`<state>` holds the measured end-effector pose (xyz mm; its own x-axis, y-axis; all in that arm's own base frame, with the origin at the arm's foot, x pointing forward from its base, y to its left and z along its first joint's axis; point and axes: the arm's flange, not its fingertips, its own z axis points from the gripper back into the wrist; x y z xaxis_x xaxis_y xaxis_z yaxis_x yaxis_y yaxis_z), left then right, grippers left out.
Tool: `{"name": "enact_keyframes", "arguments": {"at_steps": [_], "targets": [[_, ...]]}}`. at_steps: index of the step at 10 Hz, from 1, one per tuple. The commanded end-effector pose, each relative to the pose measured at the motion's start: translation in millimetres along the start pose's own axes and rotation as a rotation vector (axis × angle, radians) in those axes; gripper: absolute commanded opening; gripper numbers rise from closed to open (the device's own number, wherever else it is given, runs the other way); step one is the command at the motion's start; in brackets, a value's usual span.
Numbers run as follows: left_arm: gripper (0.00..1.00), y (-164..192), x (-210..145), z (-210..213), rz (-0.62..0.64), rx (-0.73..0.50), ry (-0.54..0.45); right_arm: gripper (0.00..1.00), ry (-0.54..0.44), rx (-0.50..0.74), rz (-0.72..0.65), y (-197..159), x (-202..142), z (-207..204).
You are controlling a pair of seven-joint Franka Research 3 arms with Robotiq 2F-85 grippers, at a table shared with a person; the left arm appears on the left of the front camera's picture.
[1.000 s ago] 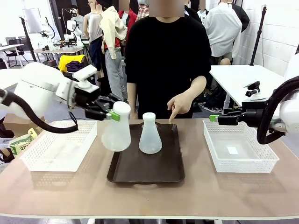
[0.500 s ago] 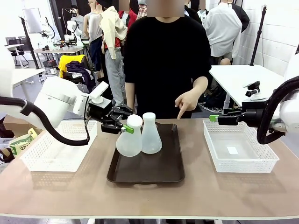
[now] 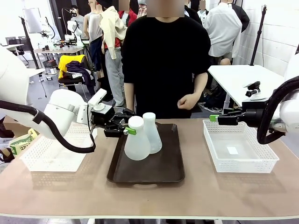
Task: Prepare the laboratory tools.
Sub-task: Place the picked Big flask upright in the Handle tray as directed by the person.
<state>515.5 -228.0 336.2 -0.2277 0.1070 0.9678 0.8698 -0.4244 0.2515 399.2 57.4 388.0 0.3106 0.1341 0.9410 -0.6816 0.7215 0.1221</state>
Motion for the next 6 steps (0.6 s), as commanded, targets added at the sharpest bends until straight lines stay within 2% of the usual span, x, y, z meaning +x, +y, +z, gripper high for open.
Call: {"name": "enact_keyframes", "arguments": {"at_steps": [1,6], "targets": [[0.00,2,1,0,0.029,0.031,-0.037,1.00,-0.006,0.005,-0.010,0,-1,-1],[0.00,-12,-28,6,0.107,0.057,-0.016,1.00,-0.006,0.005,-0.010,0,-1,-1]]}}
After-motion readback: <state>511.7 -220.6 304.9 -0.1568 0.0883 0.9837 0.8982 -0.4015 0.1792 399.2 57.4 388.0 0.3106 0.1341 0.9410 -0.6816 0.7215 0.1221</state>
